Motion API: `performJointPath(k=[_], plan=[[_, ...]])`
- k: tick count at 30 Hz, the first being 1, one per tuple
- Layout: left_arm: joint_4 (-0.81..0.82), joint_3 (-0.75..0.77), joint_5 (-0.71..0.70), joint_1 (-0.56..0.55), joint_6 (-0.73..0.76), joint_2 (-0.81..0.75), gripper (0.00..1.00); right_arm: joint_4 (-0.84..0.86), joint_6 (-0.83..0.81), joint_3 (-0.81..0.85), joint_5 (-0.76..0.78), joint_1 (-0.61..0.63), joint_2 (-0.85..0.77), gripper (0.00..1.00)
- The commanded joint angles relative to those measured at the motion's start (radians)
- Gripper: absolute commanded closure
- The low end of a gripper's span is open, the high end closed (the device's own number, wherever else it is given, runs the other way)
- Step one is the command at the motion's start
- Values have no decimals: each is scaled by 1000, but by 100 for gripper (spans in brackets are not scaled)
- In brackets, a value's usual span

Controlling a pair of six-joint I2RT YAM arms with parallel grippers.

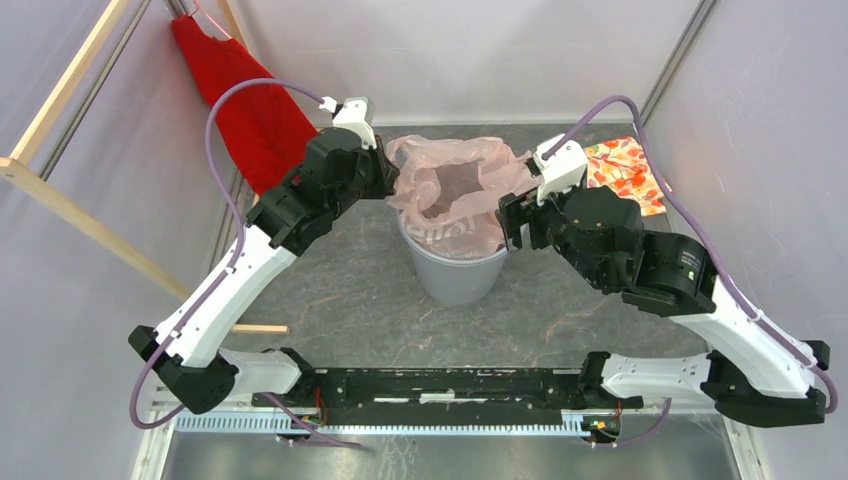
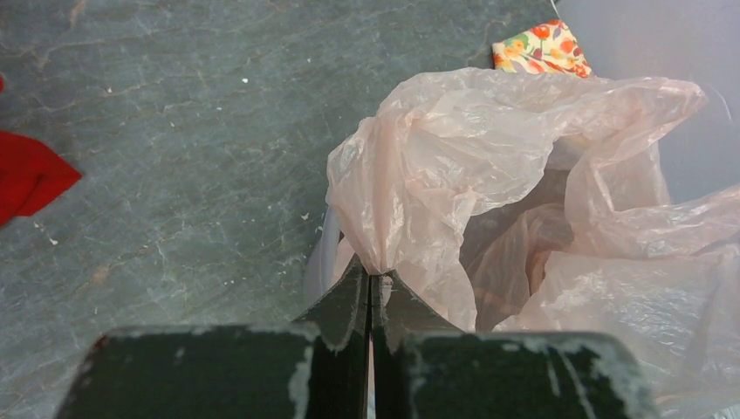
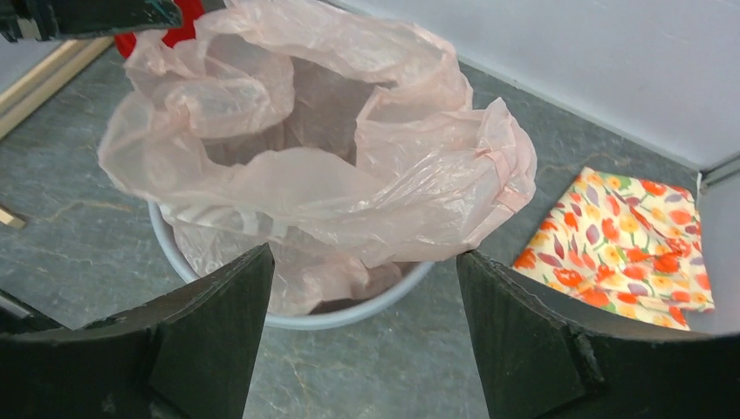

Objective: Put the trash bags into the trash bin

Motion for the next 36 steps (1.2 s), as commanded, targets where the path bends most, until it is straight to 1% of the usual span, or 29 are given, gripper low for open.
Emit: performJointPath(k=[1,3,7,11,13,16,18,20,22,25,31,34,36], plan=[[-7,5,61,16,-57,12,98,-61,30,7,9,1,-54,15],[-7,17,64,20,-58,23,98,-54,16,-5,-43,1,-68,12],[-8,30,71,37,-56,45,98,-103,4,30,-60,1,-82,10],[4,26,93,47,-60,49,98,-95,3,51,-115,2,-109,9],[11,28,99,47,-64,46,98,-93,6,23,-150,1,-99,12],[12,44,107,48,-65,46,98,-54,4,-86,-213,1,-71,15],[12,59,116,48,-65,47,98,-24,12,-135,-228,1,-47,20],[12,70,131,48,-65,49,98,28,22,-167,-239,0,-31,21],[11,70,143,48,-65,50,98,51,37,-159,-212,1,-14,21],[9,56,172,48,-71,47,98,42,57,-121,-143,1,-10,16],[40,-8,279,37,-119,29,98,2,148,-122,23,1,-72,2],[59,-34,271,-3,-137,14,98,57,199,-154,78,1,-103,2],[74,-55,264,-22,-149,6,98,84,208,-162,116,1,-95,2]])
